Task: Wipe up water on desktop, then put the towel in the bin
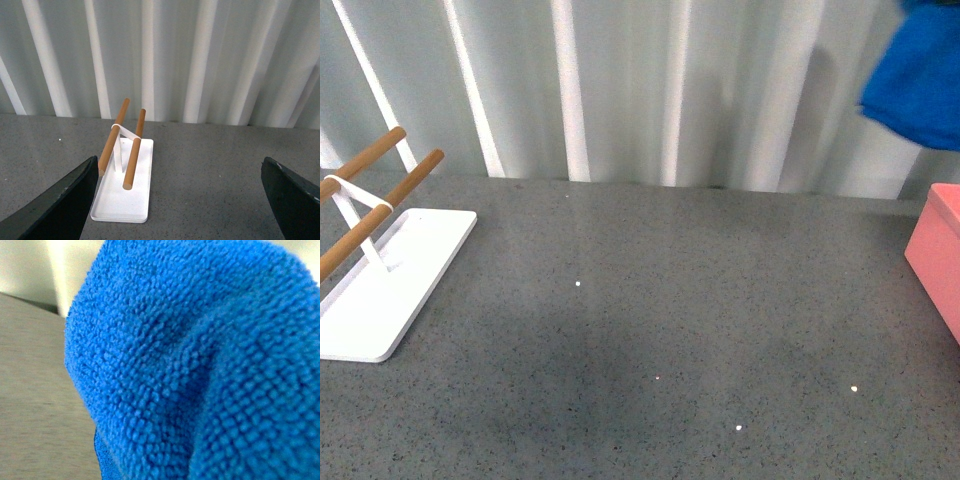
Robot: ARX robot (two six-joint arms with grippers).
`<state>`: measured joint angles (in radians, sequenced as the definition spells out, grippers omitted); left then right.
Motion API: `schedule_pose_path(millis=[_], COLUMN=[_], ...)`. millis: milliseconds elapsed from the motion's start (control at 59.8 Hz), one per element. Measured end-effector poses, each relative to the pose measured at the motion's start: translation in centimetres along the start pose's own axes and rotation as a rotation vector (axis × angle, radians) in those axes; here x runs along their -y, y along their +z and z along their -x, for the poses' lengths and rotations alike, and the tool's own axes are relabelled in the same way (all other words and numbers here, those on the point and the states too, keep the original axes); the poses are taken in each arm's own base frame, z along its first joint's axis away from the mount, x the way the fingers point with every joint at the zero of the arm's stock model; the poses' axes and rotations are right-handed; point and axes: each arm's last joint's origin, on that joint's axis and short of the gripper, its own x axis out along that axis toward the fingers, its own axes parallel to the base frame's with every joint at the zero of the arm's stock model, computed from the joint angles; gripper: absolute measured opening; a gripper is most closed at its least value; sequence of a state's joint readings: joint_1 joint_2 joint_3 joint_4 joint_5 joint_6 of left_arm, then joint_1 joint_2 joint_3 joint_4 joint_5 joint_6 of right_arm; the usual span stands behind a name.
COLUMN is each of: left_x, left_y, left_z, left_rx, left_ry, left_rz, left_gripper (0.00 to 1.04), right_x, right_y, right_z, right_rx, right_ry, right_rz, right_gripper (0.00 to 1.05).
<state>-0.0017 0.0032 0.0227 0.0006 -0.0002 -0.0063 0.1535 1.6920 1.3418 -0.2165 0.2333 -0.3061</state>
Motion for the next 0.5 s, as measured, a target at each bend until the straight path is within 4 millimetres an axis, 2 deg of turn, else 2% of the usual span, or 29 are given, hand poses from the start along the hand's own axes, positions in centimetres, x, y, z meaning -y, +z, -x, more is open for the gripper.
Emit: schedule_pose_path(millis=[84,201,351,502], left_x=[0.0,0.0,0.0,0.0], left_y=[0.0,0.0,0.0,0.0], left_z=[0.0,0.0,0.0,0.0], left_rx=[0.0,0.0,0.0,0.0], left_ry=[0.0,0.0,0.0,0.0], left_rz=[0.0,0.0,0.0,0.0], left_gripper=[0.98,0.98,0.98,0.98], right_x=[2.8,6.1,8.3,8.9], right_y=[-0.7,-3.3,-6.2,-8.7], right_z=[-0.2,-0.9,-1.7,-2.3], right_rx=[-0.115,-0.287,-0.403,-0.478], right_ry=[-0.109,-0.174,-0.182,-0.169], right_rz=[-0.047,-0.111,-0.161,-0.204], right_gripper=[0.05,0.05,0.05,0.05])
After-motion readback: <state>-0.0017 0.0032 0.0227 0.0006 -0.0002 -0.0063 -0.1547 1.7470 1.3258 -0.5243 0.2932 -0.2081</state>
